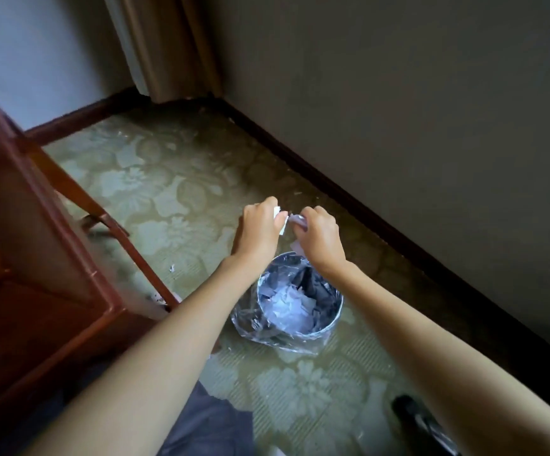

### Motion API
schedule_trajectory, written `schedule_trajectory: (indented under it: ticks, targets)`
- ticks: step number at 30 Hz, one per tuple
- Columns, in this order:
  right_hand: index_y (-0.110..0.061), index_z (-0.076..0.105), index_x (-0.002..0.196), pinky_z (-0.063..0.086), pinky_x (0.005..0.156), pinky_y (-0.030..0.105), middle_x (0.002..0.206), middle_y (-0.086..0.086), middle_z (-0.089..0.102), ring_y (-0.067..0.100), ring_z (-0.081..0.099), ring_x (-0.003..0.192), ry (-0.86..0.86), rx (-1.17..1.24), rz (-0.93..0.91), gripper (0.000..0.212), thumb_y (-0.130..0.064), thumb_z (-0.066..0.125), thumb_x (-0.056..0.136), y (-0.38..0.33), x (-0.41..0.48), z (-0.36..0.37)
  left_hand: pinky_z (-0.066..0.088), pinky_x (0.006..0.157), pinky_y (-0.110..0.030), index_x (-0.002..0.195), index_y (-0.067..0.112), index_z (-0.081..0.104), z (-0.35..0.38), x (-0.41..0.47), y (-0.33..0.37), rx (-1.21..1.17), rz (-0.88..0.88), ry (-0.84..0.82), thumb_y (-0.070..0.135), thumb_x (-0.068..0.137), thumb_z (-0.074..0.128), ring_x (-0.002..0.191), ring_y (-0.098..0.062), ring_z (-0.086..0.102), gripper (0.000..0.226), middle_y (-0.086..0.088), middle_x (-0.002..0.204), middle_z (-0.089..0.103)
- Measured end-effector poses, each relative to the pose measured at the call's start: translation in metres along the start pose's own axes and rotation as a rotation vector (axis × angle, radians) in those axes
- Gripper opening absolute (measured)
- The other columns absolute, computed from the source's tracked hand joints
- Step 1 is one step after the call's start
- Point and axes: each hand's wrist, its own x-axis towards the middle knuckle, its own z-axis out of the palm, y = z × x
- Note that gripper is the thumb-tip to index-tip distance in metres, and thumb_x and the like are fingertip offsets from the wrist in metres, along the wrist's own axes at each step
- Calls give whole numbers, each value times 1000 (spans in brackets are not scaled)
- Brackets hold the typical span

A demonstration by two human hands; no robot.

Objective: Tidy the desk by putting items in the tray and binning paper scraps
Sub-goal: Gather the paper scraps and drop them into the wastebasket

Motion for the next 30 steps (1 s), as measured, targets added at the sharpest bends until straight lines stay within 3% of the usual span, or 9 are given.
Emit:
schedule_trajectory:
  ticks: [7,14,16,23,27,30]
  targets:
    - [7,57,93,42,75,42,101,25,55,42,55,91,-233,-65,143,22,-14,50,94,78,14,52,30,67,-33,100,-4,55,97,33,-33,87,-116,-244,23,97,49,98,-40,55,28,-25,95,58]
    - [5,57,105,45,86,40,114,25,54,40,57,100,-453,-101,194,21,-9,49,92,137,20,97,44,80,-39,105,0,58,168,47,-67,135,-212,-401,22,95,49,99,-38,56,27,-23,103,61]
    - [4,57,108,46,88,41,117,24,52,41,57,101,-508,-105,210,22,-8,48,92,147,21,107,43,76,-38,103,-4,59,182,49,-74,131,-255,-434,19,95,49,93,-36,55,26,-24,105,61]
    - [1,38,131,44,89,45,136,22,37,44,53,110,-632,-217,219,37,-5,41,94,169,28,132,45,82,-36,109,-3,60,215,60,-93,84,-440,-508,19,95,48,107,-37,57,29,-23,113,63]
    - [1,34,133,42,91,43,136,21,35,41,50,116,-665,-243,193,43,-13,48,95,172,29,138,45,88,-35,115,2,55,219,61,-100,81,-465,-582,19,90,56,113,-35,56,30,-19,121,60]
    - [2,36,131,40,93,42,133,20,39,38,46,119,-682,-327,136,45,-24,47,96,171,26,138,43,96,-35,128,5,47,214,57,-103,89,-431,-678,16,85,64,122,-33,50,48,-17,134,50]
